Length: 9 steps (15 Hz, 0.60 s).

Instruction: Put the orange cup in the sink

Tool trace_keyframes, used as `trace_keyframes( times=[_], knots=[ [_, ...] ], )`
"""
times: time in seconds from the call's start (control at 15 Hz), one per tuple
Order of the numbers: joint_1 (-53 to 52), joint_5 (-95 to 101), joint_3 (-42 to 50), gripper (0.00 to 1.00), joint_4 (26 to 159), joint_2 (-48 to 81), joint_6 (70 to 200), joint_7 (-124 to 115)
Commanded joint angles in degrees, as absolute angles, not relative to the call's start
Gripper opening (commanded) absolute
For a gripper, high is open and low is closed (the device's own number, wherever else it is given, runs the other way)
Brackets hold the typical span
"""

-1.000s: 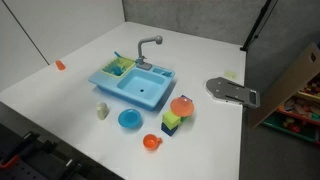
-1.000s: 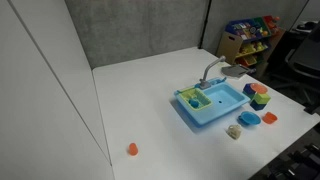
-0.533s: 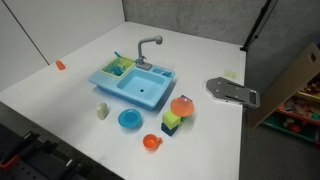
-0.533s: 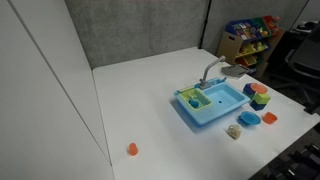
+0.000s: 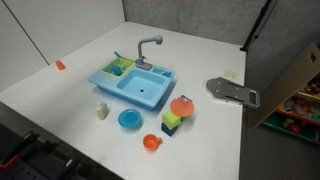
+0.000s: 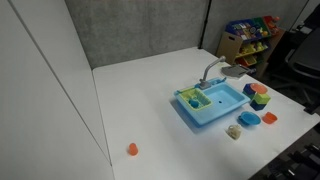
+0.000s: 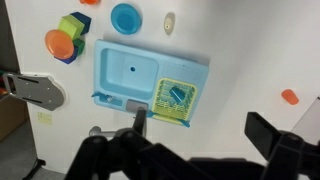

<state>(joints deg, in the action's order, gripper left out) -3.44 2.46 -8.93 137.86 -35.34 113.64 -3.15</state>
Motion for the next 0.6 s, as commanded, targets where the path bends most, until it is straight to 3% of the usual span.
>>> trace_keyframes(
  times=[0.0, 0.53],
  knots=[
    [-5.6, -0.5, -7.8, 1.00, 132.4, -27.7, 114.5, -2.4],
    [-9.1, -8.6, -7.5, 1.00, 127.9, -13.3, 118.9, 1.6]
  ],
)
